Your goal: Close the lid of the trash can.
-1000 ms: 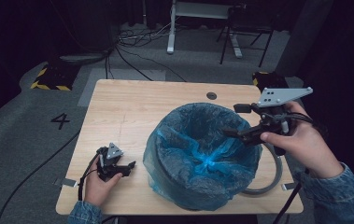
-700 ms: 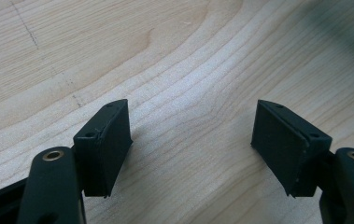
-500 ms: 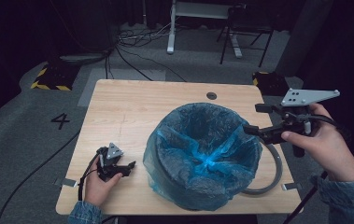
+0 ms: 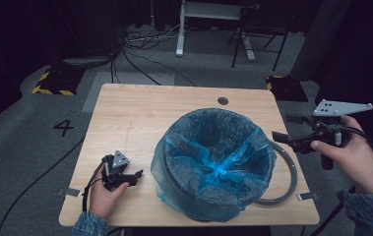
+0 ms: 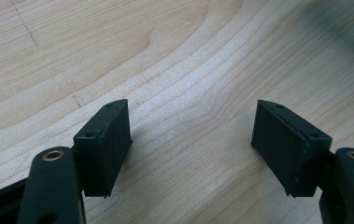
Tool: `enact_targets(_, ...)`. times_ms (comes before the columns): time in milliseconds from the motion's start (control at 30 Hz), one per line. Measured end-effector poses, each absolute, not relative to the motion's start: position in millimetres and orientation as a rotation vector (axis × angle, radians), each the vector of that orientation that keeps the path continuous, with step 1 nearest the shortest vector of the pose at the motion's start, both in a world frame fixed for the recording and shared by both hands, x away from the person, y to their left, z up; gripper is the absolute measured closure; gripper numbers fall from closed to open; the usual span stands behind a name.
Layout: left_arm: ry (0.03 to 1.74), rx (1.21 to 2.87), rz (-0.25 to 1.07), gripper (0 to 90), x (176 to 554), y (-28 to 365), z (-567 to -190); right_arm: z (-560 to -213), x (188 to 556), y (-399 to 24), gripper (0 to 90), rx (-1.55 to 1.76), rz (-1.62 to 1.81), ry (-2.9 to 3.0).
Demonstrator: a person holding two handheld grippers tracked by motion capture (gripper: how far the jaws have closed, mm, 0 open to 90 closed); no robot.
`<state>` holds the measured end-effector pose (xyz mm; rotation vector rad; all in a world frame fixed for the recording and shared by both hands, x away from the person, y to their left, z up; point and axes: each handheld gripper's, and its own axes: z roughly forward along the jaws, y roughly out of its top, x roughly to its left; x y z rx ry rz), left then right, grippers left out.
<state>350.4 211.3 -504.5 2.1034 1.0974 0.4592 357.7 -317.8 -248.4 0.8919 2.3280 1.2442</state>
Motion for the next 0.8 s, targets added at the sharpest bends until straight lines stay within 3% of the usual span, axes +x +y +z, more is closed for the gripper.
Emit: enact_targets(800, 1.096, 2.105, 0.46, 28.2, 350, 211, -505, -331, 382, -390, 18.7, 1.131, 1.17, 2.246)
